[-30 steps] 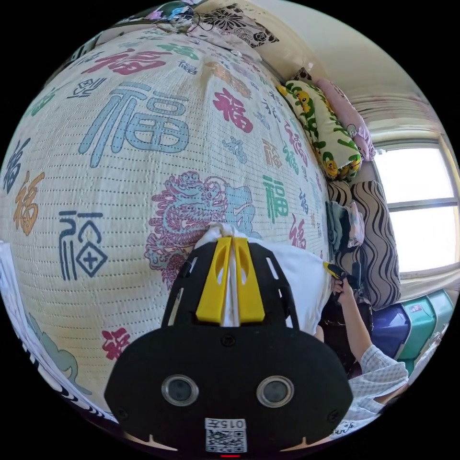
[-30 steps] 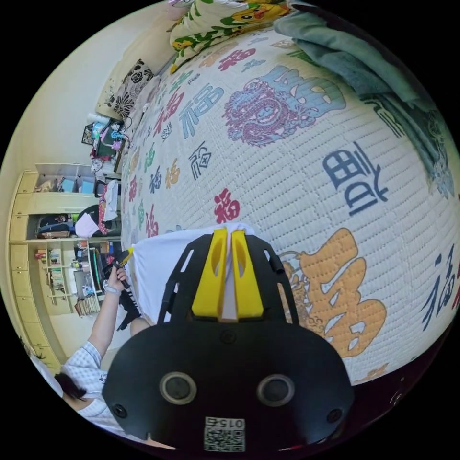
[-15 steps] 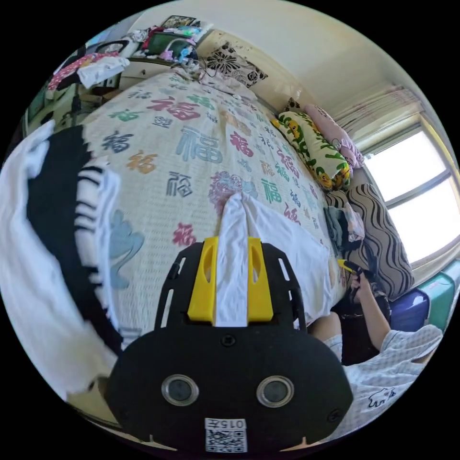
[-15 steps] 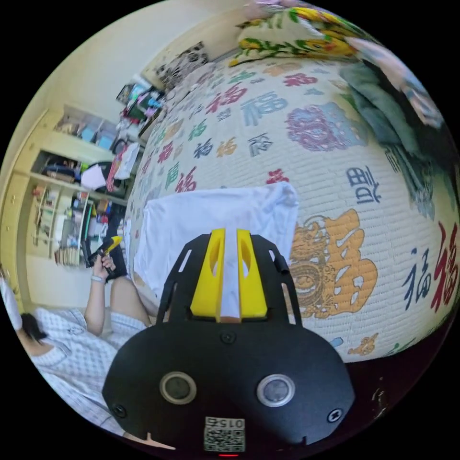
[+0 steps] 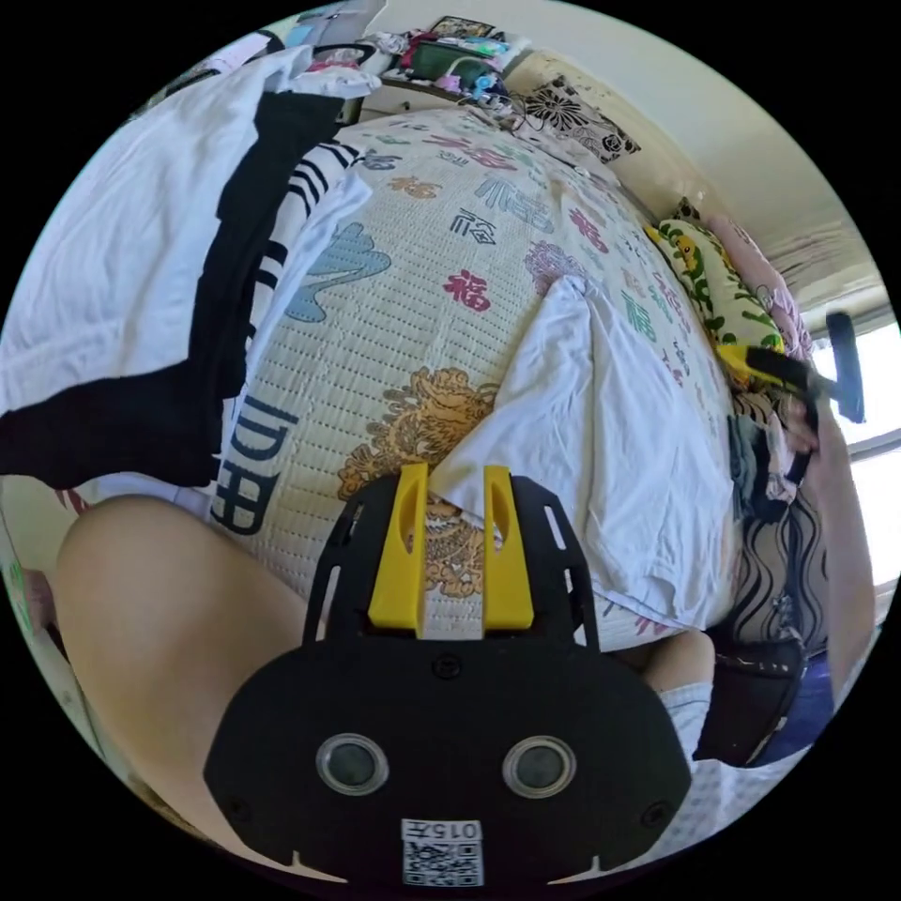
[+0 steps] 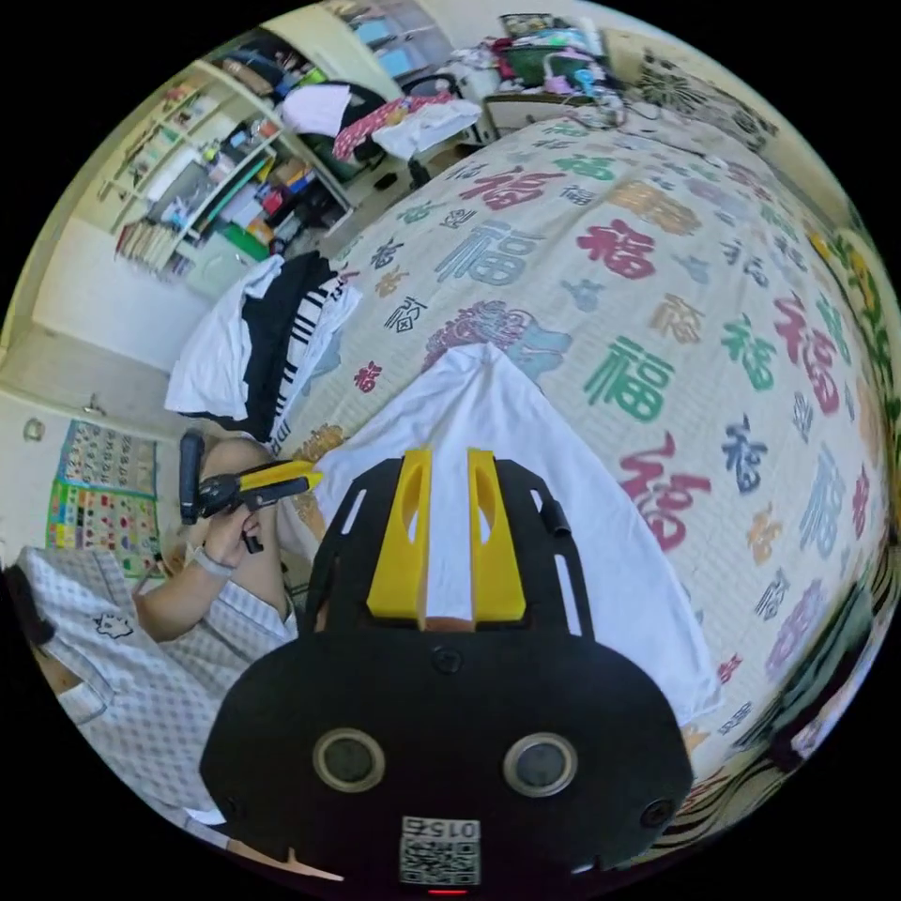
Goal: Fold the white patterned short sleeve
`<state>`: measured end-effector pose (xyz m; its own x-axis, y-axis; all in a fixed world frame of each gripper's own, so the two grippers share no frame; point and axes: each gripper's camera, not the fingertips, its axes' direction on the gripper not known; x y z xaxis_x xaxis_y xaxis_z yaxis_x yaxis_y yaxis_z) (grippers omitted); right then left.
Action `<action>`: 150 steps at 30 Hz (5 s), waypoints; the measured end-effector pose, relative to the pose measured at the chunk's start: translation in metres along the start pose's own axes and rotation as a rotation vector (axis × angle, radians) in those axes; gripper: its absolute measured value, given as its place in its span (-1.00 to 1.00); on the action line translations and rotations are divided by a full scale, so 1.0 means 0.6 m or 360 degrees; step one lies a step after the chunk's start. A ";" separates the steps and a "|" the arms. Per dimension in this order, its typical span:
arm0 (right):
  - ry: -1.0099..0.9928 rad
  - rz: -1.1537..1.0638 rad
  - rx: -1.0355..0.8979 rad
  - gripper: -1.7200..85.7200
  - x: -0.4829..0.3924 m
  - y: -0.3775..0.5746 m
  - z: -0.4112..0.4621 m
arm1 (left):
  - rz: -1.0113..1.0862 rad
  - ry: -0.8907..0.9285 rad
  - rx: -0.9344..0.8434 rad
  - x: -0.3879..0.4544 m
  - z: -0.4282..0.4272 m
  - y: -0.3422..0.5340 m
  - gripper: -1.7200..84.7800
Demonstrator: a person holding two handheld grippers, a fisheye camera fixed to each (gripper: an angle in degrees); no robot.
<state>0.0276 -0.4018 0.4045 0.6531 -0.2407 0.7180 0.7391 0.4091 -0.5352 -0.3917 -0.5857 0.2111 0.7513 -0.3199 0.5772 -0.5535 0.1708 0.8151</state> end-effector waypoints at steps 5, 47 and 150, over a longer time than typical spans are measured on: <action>0.0171 -0.0050 -0.0245 -0.75 -0.053 -0.148 0.098 | 0.0062 -0.0036 0.0024 -0.006 0.015 0.028 -0.82; -0.0296 0.0513 0.0459 -0.98 0.314 0.330 -0.310 | 0.1634 0.0745 0.0153 0.515 0.123 0.505 -0.97; -0.0486 0.0402 0.0702 -0.95 0.531 0.982 -0.507 | 0.1601 0.1113 -0.0372 0.660 0.626 -0.214 -0.94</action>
<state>0.7213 -0.5051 0.1825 0.6745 0.1491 0.7231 0.3860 0.7637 -0.5175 -0.1583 -1.0840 0.3167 0.1015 0.6003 0.7933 -0.9700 0.2368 -0.0551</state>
